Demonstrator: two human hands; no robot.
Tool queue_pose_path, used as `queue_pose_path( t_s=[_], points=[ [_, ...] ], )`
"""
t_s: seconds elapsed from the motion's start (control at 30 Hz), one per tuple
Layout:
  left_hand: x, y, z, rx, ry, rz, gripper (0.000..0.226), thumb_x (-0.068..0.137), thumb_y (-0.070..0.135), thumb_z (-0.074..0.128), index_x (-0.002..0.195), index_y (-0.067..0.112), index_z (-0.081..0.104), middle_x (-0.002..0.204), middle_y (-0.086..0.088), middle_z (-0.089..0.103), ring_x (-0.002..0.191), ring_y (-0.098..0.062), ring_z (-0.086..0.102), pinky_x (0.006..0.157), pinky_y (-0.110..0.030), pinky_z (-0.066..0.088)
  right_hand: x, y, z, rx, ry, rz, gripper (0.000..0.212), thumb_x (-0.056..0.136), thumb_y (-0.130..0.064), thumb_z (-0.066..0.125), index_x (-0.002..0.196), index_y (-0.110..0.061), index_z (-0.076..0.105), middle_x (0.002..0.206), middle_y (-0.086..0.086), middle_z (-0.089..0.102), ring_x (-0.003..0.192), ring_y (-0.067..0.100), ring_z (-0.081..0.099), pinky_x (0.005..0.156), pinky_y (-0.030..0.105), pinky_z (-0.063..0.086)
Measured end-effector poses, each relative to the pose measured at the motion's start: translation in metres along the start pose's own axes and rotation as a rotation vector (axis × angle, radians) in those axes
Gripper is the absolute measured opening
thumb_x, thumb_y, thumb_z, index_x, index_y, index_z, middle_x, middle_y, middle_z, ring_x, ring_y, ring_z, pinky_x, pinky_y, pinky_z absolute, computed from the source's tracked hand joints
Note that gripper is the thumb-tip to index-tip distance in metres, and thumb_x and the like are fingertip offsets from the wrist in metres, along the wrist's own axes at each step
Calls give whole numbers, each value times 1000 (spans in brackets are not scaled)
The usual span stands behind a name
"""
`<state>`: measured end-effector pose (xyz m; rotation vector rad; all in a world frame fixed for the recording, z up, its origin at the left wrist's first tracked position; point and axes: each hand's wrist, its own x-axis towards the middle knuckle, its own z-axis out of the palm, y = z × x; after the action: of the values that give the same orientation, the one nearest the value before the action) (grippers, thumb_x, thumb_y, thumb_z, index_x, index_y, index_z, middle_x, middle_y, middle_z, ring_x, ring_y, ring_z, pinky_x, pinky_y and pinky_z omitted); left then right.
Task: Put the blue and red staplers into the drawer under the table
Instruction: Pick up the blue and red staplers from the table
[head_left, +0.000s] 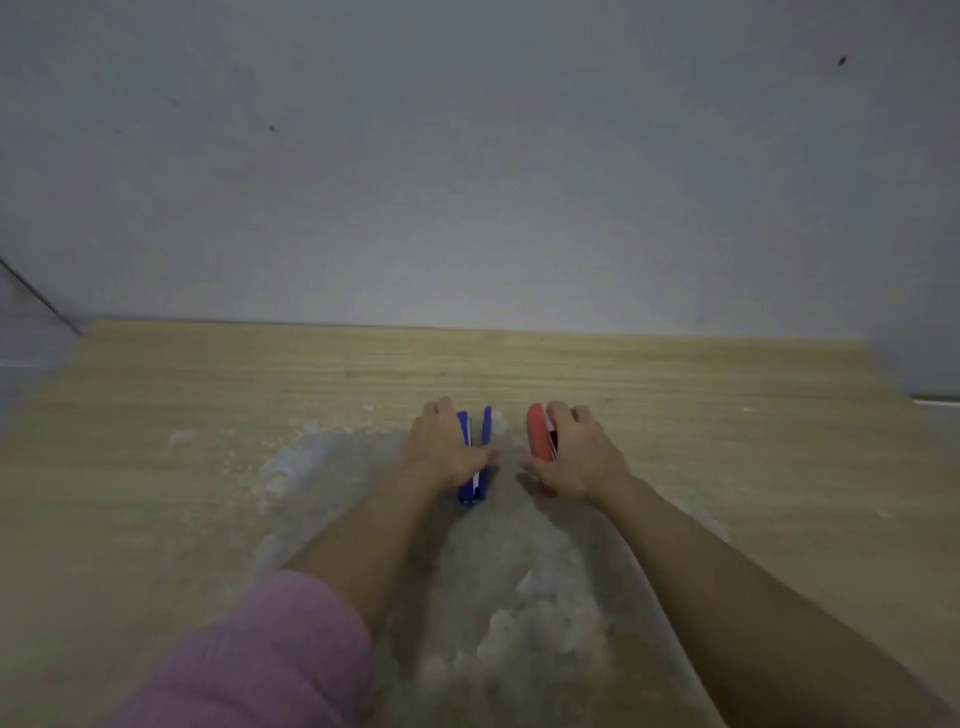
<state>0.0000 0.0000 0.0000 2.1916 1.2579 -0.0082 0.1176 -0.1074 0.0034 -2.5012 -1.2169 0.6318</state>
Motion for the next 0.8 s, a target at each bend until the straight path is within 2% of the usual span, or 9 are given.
queue_pose_path(
  t_s=[0.2,0.37,0.5,0.57,0.6,0.63,0.67,0.73,0.8],
  points=[
    [1,-3,28,22,-50,-114,86,72,43,72,133,2,28,134,-16,38,121,-31,43,98,-39,42,5,8,17,-59,9,54,82,80,-36,66,144,-16,18,137,16,38,123,35,38,95,46,42],
    [1,-4,30,9,1,-105,63,79,30,68,126,0,39,127,-18,45,112,-32,50,88,-36,46,5,16,26,11,4,73,81,84,-28,63,147,-21,13,130,21,50,117,38,48,94,46,45],
    [-8,0,29,-207,1,-151,38,79,24,67,105,1,54,102,-18,61,87,-30,61,69,-35,50,-7,22,21,84,30,108,66,83,-24,62,139,-16,27,126,21,56,112,39,53,91,43,46],
    [-19,5,28,-350,-6,-138,15,82,18,64,81,5,59,79,-15,64,66,-22,63,60,-31,53,-19,26,18,223,55,147,61,84,-21,61,137,-12,32,126,19,57,113,38,54,89,37,44],
    [-27,9,28,-431,-14,-136,12,83,14,63,74,7,58,73,-12,62,57,-14,61,53,-25,52,-27,29,15,323,70,176,58,85,-20,60,136,-11,34,127,18,57,113,36,55,88,34,43],
    [-36,14,28,-506,-34,-131,7,83,11,62,79,5,61,75,-10,62,54,-9,60,50,-21,49,-34,32,13,444,77,219,55,85,-19,60,134,-10,36,127,16,57,113,35,56,87,33,44],
    [-45,19,29,-576,-51,-122,13,84,10,62,94,2,62,85,-10,63,61,-10,61,53,-20,49,-41,35,12,576,78,270,55,85,-19,60,134,-11,36,127,14,57,110,34,58,87,34,47],
    [-63,31,31,-681,-84,-101,39,84,12,63,120,1,52,105,-9,61,80,-19,60,63,-27,52,-59,44,7,795,69,350,58,85,-20,62,135,-12,34,124,14,58,95,32,64,80,41,54],
    [-83,44,31,-738,-120,-68,44,85,13,62,125,4,48,112,-11,61,85,-25,62,66,-37,57,-81,55,-1,921,51,368,63,86,-19,63,140,-13,30,124,16,56,84,25,63,68,39,55]
  ],
)
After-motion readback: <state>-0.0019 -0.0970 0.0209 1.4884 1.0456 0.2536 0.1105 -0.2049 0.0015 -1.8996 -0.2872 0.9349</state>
